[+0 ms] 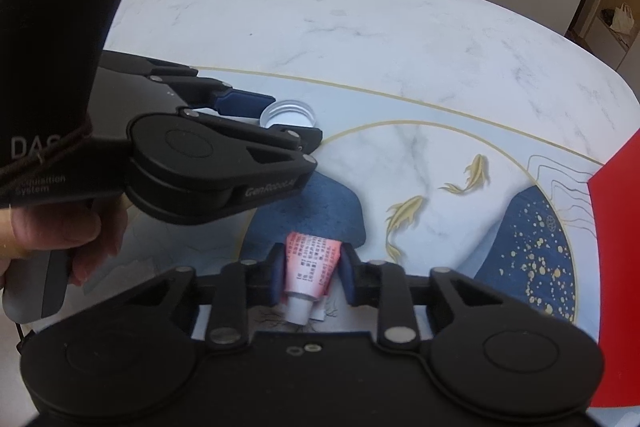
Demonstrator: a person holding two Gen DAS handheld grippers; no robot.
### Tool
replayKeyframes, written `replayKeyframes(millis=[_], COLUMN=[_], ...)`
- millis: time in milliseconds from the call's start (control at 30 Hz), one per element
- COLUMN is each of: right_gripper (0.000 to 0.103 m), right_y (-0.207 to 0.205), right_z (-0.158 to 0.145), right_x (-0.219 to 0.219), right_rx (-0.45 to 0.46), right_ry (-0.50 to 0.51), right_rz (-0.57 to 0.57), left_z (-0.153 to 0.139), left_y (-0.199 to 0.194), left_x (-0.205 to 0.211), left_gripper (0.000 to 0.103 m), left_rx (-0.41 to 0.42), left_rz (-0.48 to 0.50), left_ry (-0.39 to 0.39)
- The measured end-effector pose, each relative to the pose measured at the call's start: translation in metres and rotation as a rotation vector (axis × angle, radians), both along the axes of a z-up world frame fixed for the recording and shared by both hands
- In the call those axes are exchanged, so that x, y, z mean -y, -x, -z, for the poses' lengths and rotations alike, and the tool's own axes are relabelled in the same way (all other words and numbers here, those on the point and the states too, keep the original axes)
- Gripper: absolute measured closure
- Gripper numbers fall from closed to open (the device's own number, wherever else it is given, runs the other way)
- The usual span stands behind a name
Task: Organize objects
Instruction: 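Grasp the round metal lid with the left tool while the right tool grasps the pink tube, then carry the metal lid and pink tube over the red box with both tools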
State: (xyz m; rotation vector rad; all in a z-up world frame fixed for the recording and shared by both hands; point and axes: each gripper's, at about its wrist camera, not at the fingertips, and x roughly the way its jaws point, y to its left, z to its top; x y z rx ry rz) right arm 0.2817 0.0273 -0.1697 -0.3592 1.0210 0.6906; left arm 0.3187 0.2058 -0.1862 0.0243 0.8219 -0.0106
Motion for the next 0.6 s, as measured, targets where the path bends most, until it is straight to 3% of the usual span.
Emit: replayKeyframes(millis=[267, 600], right_gripper=[0.077, 0.077], right_y=[-0.001, 0.005], right_z=[-0.015, -0.059], right_x=[0.023, 0.075], right_rx=[0.005, 0.022], right_ry=[-0.029, -0.083], right_rz=[0.031, 0.074], left_z=[-0.008, -0.048], left_y=[0.010, 0.039], left_x=[0.003, 0.028], left_gripper=[0.065, 0.065], left_rx=[-0.014, -0.022], left_rz=[-0.011, 0.024], left_ry=[0.018, 0.045])
